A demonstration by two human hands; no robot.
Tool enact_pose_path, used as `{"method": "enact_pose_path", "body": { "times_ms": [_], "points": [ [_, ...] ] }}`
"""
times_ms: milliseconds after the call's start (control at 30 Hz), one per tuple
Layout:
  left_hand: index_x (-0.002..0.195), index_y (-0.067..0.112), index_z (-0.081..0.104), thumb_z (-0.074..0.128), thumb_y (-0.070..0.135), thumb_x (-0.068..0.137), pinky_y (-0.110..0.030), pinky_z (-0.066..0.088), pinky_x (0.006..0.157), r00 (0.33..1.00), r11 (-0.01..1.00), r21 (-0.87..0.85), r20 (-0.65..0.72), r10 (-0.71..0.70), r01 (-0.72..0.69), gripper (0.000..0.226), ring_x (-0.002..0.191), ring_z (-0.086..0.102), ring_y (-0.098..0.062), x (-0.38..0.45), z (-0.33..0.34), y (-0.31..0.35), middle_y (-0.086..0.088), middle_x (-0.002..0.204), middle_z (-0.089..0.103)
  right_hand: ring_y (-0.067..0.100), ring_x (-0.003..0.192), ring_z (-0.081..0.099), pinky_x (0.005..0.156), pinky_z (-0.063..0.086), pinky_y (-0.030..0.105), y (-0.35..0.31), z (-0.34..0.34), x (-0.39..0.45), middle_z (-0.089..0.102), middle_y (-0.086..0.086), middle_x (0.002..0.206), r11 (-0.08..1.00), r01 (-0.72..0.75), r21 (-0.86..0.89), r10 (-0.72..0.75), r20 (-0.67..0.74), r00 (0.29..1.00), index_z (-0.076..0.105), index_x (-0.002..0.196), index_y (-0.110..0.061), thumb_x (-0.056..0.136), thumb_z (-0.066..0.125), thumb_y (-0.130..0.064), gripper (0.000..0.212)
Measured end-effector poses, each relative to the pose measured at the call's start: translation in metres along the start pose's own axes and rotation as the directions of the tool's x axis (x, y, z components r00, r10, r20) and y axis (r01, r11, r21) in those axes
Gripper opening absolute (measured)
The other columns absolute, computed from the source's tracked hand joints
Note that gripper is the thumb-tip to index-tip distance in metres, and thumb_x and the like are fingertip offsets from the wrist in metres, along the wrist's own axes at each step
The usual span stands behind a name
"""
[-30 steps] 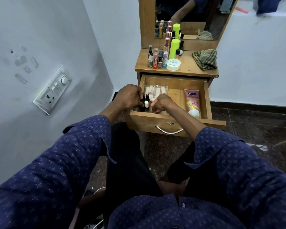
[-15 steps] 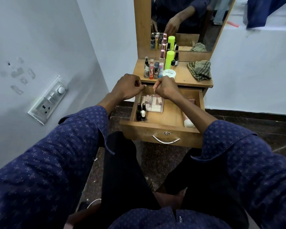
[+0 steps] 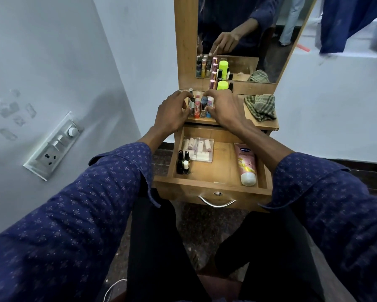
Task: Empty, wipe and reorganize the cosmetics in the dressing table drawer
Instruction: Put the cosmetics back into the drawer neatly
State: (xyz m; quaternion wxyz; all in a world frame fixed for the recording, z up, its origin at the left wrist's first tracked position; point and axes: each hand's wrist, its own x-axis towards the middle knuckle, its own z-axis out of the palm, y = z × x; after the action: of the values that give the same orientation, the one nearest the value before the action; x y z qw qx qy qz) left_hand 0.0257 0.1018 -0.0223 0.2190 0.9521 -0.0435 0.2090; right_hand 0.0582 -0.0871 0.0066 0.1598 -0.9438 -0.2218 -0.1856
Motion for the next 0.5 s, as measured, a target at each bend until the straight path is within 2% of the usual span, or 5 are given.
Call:
{"method": "enact_pose_path", "body": {
  "times_ms": [133,233,300,400,500],
  "points": [
    [0.148,0.026,0.055,0.063,0.025,0.1,-0.031,0.047,0.076,1.0,1.0,0.022,0.007,0.007,-0.008,0.048,0.101,0.064,-0.021,0.001,0.012,-0.004,-0.002,0.119,0.067,0.027,0.105,0.072,0.078,0.056,0.037,-0.003,0.002,0.002,0.076,0.006,0.119,0.999,0.035,-0.016,-0.035,0.006,0.999,0.069,0.133,-0.022,0.095,0.074,-0.023,0.038],
    [0.148,0.026,0.056,0.063,0.027,0.101,-0.03,0.048,0.075,1.0,0.999,0.031,-0.011,0.008,-0.008,0.047,0.099,0.066,-0.021,0.003,0.017,-0.008,-0.002,0.117,0.067,0.024,0.097,0.073,0.074,0.058,0.035,-0.007,0.004,0.004,0.078,0.005,0.113,0.998,0.045,-0.038,-0.045,0.022,0.999,0.072,0.128,-0.021,0.094,0.075,-0.027,0.034],
    [0.144,0.025,0.059,0.064,0.027,0.101,-0.028,0.045,0.073,1.0,1.0,0.025,-0.026,-0.001,0.001,0.044,0.097,0.065,-0.02,0.004,0.018,-0.007,-0.002,0.118,0.066,0.024,0.094,0.073,0.068,0.052,0.031,-0.008,0.006,0.005,0.078,0.006,0.11,0.999,0.042,-0.031,-0.041,0.021,0.999,0.071,0.129,-0.02,0.094,0.075,-0.027,0.036],
    [0.134,0.023,0.063,0.064,0.027,0.1,-0.027,0.042,0.072,0.998,1.0,0.012,-0.062,-0.008,0.009,0.034,0.093,0.064,-0.019,0.004,0.016,-0.006,-0.002,0.122,0.061,0.025,0.095,0.071,0.067,0.04,0.028,-0.006,0.006,0.005,0.076,0.006,0.108,0.999,0.027,-0.031,-0.026,0.012,1.0,0.071,0.125,-0.019,0.094,0.076,-0.025,0.033],
    [0.122,0.021,0.064,0.068,0.027,0.099,-0.026,0.042,0.074,0.995,1.0,0.002,-0.101,-0.018,0.019,0.024,0.092,0.063,-0.018,0.004,0.013,-0.009,-0.001,0.121,0.059,0.026,0.093,0.069,0.067,0.038,0.029,-0.007,0.006,0.003,0.075,0.005,0.104,1.0,0.017,-0.009,-0.017,0.005,1.0,0.068,0.118,-0.019,0.094,0.075,-0.023,0.026]
  ]
}}
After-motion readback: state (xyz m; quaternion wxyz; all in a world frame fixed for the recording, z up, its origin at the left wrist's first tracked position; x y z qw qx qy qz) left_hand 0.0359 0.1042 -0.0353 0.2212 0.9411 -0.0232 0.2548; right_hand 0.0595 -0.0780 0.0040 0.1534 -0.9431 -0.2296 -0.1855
